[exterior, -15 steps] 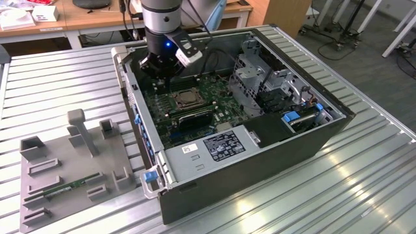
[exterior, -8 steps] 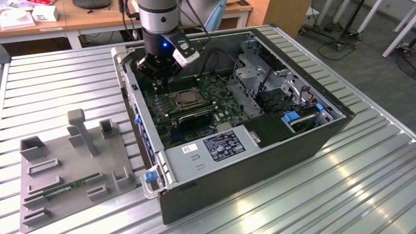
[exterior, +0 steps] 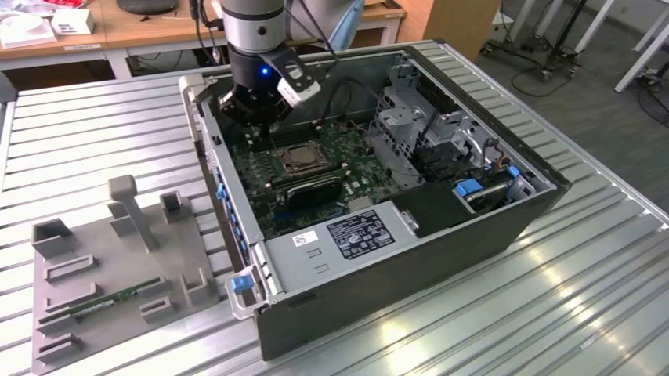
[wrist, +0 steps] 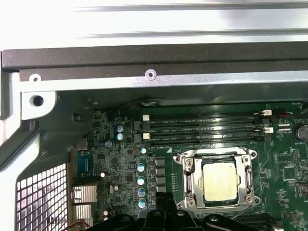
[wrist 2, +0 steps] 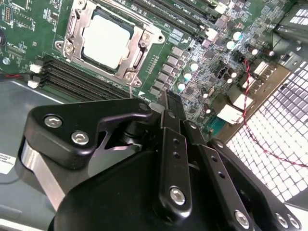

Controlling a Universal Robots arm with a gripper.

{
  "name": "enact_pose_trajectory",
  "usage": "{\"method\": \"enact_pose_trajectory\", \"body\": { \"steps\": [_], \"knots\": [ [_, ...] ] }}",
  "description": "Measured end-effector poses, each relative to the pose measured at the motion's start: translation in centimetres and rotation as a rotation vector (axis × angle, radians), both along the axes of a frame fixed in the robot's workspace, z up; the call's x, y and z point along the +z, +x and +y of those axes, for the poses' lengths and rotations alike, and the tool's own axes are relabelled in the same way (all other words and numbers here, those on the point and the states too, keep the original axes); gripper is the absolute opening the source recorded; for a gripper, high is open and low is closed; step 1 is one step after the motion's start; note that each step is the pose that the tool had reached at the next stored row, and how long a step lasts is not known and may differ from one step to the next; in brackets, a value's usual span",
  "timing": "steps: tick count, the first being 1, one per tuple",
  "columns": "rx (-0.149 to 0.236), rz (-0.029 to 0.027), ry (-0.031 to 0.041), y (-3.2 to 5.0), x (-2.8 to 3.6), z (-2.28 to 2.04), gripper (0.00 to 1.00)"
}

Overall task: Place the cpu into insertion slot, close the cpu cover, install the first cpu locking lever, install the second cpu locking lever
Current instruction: 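Install the first cpu locking lever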

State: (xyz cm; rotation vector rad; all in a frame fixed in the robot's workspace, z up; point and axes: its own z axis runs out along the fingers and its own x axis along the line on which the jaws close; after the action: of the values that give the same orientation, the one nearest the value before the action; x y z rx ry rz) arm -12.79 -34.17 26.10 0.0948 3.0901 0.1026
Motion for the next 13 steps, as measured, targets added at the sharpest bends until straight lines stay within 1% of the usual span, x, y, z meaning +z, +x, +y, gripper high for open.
{"method": "enact_pose_trajectory", "body": {
  "steps": [2,4,5,7,10,12,13],
  "knots": [
    [0.000,-0.0002,0.0039,0.00,0.00,0.00,0.11],
    [0.000,-0.0003,0.0060,0.00,-0.01,0.00,0.11],
    [0.000,-0.0003,0.0093,-0.01,-0.01,-0.01,0.11],
    [0.000,-0.0003,0.0214,-0.05,-0.01,0.00,0.11],
    [0.000,-0.0004,0.0442,-0.17,-0.02,0.01,0.11],
    [0.000,-0.0007,0.0560,-0.31,-0.03,0.03,0.11],
    [0.000,-0.0009,0.0600,-0.39,-0.05,0.06,0.11]
  ]
}}
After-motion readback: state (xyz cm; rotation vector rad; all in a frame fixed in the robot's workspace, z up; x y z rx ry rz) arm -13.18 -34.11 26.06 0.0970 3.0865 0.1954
